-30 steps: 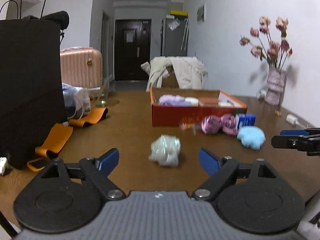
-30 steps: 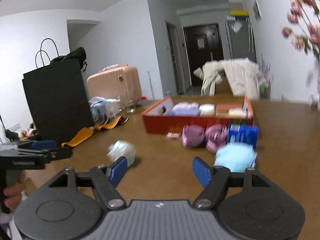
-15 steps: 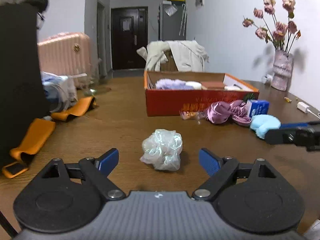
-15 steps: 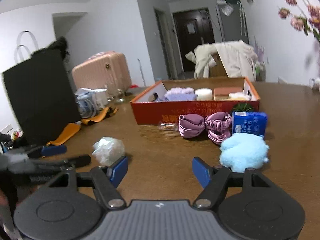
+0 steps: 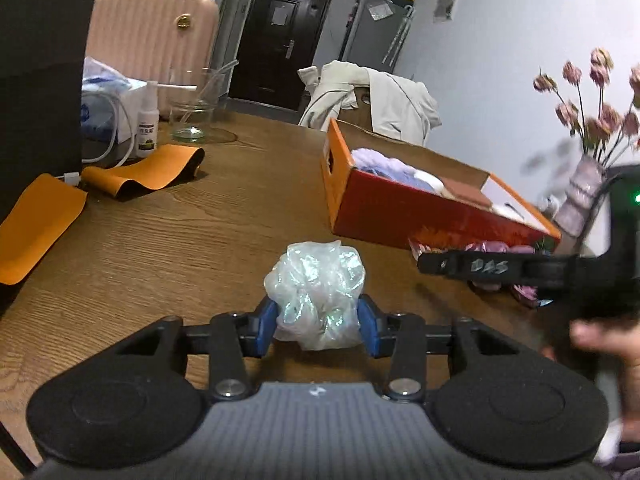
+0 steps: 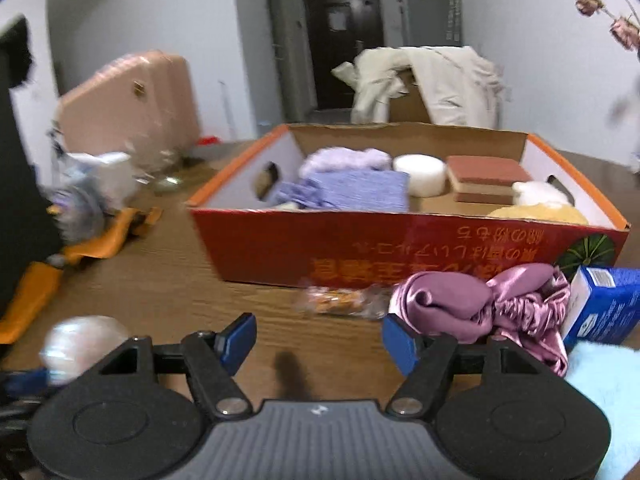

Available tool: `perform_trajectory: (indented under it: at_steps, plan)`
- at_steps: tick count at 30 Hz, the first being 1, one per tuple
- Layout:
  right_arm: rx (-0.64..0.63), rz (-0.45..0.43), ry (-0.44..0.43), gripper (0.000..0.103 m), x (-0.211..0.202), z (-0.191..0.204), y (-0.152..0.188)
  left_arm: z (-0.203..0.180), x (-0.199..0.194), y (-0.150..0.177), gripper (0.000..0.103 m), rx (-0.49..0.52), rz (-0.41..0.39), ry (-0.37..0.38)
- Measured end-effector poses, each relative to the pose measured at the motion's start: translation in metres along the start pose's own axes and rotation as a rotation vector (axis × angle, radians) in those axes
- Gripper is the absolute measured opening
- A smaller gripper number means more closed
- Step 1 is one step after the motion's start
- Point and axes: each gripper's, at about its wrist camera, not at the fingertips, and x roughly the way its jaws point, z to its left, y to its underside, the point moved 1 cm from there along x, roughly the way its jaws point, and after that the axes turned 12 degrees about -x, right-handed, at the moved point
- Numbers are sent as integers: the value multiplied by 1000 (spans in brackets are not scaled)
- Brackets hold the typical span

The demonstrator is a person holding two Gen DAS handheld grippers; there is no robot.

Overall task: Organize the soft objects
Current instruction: 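Grasp the clear plastic bag with the left gripper while the right grasps the snack packet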

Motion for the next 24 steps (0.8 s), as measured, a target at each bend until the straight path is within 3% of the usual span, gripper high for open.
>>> perform_trajectory:
  at_steps: [5,10,12,15,21,24]
  plan:
    - [-27,-3,50,70,12,3,-7,-2,-2,-5,43,-9,1,51]
    - [-63,14,64,67,27,7,-15,-10,-4,-2,43,23,-13,45]
    - [-60,43,40,48,33,7,-15,-12,-6,-2,43,29,-24,35]
    - [-65,33,31,32,29,9,-13,-13,-14,-1,43,31,-37,23]
    - [-69,-12,-25,15,8,9,-7,-26,-33,2,43,62,-67,9]
    - [-67,-58,-67,15,-18,5,1,-33,-48,6,43,75,-87,2]
